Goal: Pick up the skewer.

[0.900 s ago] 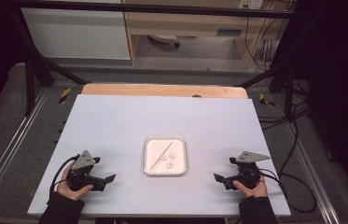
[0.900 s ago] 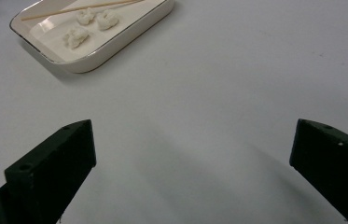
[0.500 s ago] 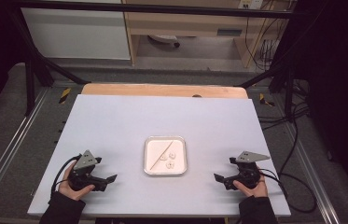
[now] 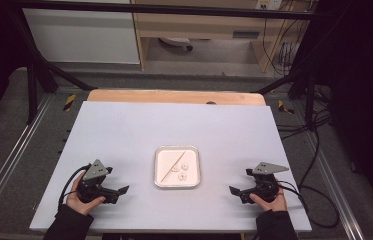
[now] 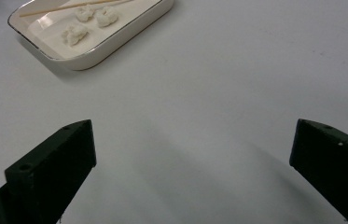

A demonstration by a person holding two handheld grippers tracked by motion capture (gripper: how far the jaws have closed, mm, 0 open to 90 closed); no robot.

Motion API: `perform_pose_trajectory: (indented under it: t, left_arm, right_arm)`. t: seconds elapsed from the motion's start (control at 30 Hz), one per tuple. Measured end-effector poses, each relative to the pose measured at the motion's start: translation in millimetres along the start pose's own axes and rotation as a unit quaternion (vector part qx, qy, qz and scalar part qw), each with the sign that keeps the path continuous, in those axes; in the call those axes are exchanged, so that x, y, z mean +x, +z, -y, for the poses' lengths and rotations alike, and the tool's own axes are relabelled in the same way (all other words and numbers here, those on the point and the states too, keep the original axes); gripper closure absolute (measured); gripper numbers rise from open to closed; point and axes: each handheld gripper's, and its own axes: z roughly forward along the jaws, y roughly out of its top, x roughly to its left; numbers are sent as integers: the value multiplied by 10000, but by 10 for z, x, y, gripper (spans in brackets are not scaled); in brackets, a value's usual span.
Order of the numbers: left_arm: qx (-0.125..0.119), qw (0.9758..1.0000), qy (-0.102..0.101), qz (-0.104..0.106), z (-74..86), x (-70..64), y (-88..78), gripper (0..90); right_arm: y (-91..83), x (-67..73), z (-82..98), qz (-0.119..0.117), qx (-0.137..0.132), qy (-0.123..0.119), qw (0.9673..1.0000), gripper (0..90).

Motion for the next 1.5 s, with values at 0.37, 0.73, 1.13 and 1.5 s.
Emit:
perform_pose_trajectory:
  t: [0.37, 0.73, 1.13, 1.5]
  left_arm:
    - [14, 10000, 7, -52, -131, -79, 14, 77]
    - [139, 9998, 107, -66, -323, -210, 81, 92]
    - [155, 9996, 225, -57, -557, -363, 173, 102]
    - [313, 9992, 242, -103, -778, -501, 341, 133]
  right_arm:
    - [3, -3, 1, 18, 50, -41, 10000, 9]
    - [-5, 1, 1, 31, 37, -38, 10000, 9]
    - [-3, 3, 1, 43, 60, -54, 10000, 10]
    - [2, 4, 3, 31, 90, -53, 9999, 10]
